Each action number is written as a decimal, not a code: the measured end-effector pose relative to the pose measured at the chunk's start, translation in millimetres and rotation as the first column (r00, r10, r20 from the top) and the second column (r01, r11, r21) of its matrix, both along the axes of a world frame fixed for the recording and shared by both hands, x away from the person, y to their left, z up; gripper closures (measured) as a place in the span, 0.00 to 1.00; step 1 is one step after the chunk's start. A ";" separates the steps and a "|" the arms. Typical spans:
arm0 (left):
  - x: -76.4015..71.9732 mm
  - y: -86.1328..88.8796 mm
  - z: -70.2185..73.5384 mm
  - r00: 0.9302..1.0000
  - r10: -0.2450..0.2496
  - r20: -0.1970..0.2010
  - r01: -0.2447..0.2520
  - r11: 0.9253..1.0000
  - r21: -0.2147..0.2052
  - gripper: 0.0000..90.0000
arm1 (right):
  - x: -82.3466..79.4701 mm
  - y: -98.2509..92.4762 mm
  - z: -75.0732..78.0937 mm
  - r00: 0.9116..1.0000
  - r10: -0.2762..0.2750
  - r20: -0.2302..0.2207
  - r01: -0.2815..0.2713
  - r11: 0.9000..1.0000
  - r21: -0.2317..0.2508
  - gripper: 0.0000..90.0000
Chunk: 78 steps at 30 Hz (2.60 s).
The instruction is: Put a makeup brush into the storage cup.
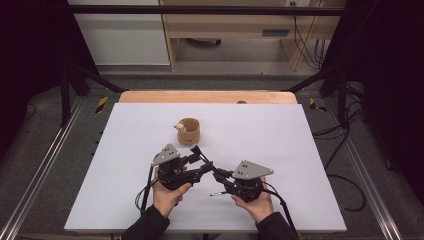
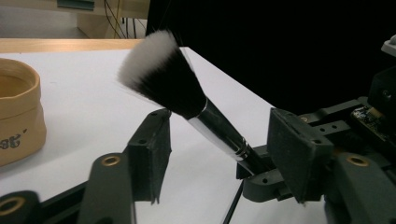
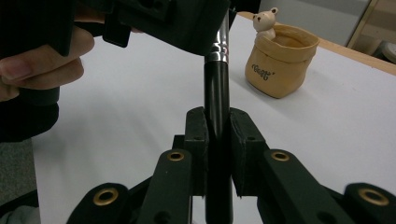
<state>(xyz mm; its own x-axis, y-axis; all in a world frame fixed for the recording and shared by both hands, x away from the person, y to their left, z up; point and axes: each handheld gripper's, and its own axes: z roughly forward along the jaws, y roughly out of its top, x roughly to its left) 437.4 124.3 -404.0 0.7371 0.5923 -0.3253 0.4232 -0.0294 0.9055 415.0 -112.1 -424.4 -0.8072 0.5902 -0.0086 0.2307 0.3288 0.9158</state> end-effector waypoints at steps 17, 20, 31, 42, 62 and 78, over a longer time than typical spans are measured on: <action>0.5 2.4 -2.6 0.999 0.001 -0.052 -0.003 0.999 -0.040 0.68 | -1.5 6.8 -1.1 1.000 0.017 0.009 -0.018 1.000 0.012 0.88; 0.3 3.0 -2.3 0.999 -0.001 -0.053 -0.002 0.999 -0.046 0.69 | -1.5 6.8 -1.0 1.000 0.018 0.005 -0.019 1.000 0.018 0.88; -0.6 3.8 -1.8 0.999 0.000 -0.053 -0.003 0.998 -0.057 0.72 | -1.6 7.8 -1.7 1.000 0.022 0.002 -0.022 1.000 0.019 0.88; -2.9 3.4 -0.7 0.999 -0.004 -0.044 0.001 0.998 -0.066 0.76 | -1.4 9.0 -2.4 1.000 0.027 -0.007 -0.027 0.999 0.020 0.88; -11.2 -1.6 3.5 0.999 -0.032 -0.003 0.032 0.997 -0.066 0.85 | -1.3 13.2 -4.4 0.999 0.041 -0.025 -0.040 0.999 0.020 0.88; -8.0 8.5 5.9 0.999 0.014 0.029 -0.013 1.000 -0.022 0.85 | 1.5 4.2 0.1 0.999 -0.005 -0.053 0.010 0.996 0.084 0.57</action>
<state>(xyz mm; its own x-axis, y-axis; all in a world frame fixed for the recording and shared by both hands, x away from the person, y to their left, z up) 429.4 132.8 -398.1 0.7382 0.5953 -0.3172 0.3972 -0.0035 0.9177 416.5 -107.9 -424.3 -0.8007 0.5932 0.0839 0.2818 0.2494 0.9265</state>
